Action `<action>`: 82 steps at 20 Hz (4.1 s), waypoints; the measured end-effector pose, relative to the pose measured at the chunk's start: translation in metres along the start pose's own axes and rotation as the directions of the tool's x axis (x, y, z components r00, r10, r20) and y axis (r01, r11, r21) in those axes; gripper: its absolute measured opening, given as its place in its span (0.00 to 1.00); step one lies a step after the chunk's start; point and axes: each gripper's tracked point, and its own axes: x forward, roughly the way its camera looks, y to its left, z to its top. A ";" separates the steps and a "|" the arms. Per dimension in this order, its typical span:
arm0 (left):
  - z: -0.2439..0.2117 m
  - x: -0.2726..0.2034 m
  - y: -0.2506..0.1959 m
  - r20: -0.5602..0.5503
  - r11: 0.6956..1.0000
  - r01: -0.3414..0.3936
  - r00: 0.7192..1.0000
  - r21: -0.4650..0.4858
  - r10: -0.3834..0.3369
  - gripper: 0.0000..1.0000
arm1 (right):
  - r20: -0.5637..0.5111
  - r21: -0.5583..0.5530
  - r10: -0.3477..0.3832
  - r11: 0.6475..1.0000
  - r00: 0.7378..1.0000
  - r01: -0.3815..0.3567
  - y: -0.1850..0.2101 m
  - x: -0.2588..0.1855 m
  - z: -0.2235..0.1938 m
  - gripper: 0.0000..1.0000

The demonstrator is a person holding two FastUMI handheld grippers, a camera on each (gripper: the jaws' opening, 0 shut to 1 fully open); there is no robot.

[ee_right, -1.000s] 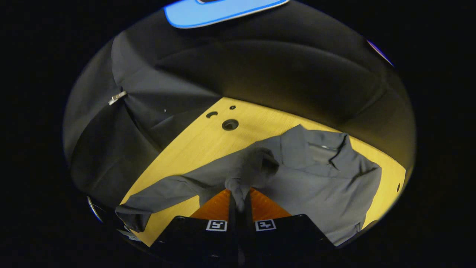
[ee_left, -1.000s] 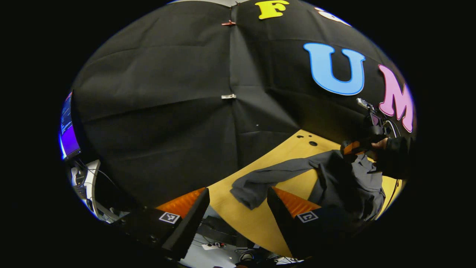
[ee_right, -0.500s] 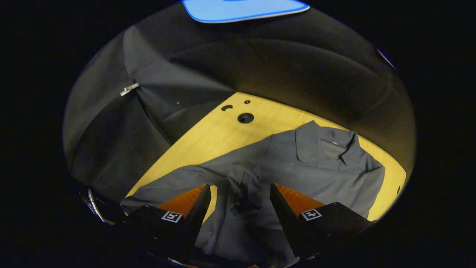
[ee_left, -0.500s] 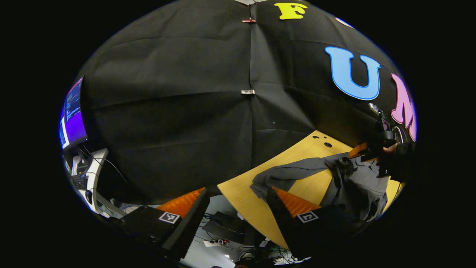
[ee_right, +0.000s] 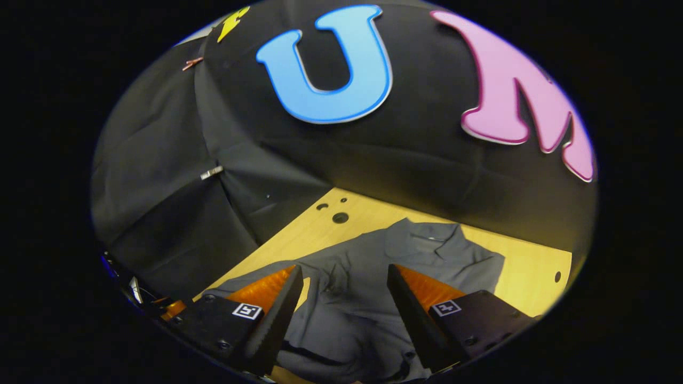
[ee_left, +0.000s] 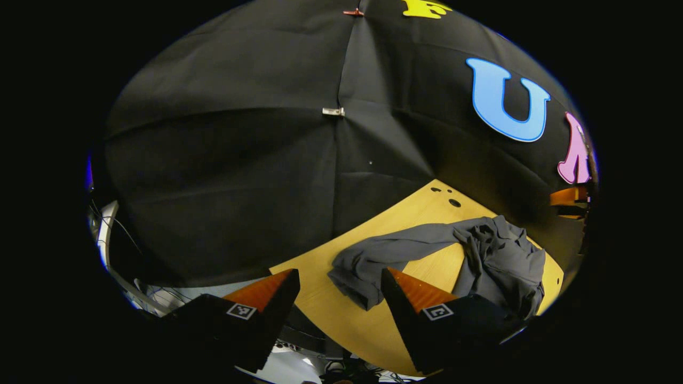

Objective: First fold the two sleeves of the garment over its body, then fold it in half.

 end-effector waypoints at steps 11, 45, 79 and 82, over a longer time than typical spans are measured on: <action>-0.035 0.102 -0.022 -0.160 0.994 0.020 0.987 0.107 -0.003 0.96 | 0.124 0.061 -0.262 0.965 0.957 0.256 -0.086 -0.150 -0.037 0.98; 0.079 0.099 -0.145 -0.122 0.984 0.174 0.977 -0.025 -0.176 0.05 | -0.002 0.414 -0.558 0.755 0.830 0.509 -0.250 -0.297 -0.175 0.99; -0.079 0.023 -0.665 -0.502 0.340 0.726 0.669 0.597 -0.548 0.07 | -0.240 0.507 -0.567 0.619 0.788 0.600 -0.276 -0.286 -0.281 0.99; -0.094 0.033 -0.670 -0.500 0.381 0.717 0.687 0.584 -0.528 0.12 | -0.251 0.508 -0.555 0.622 0.793 0.596 -0.279 -0.281 -0.282 0.99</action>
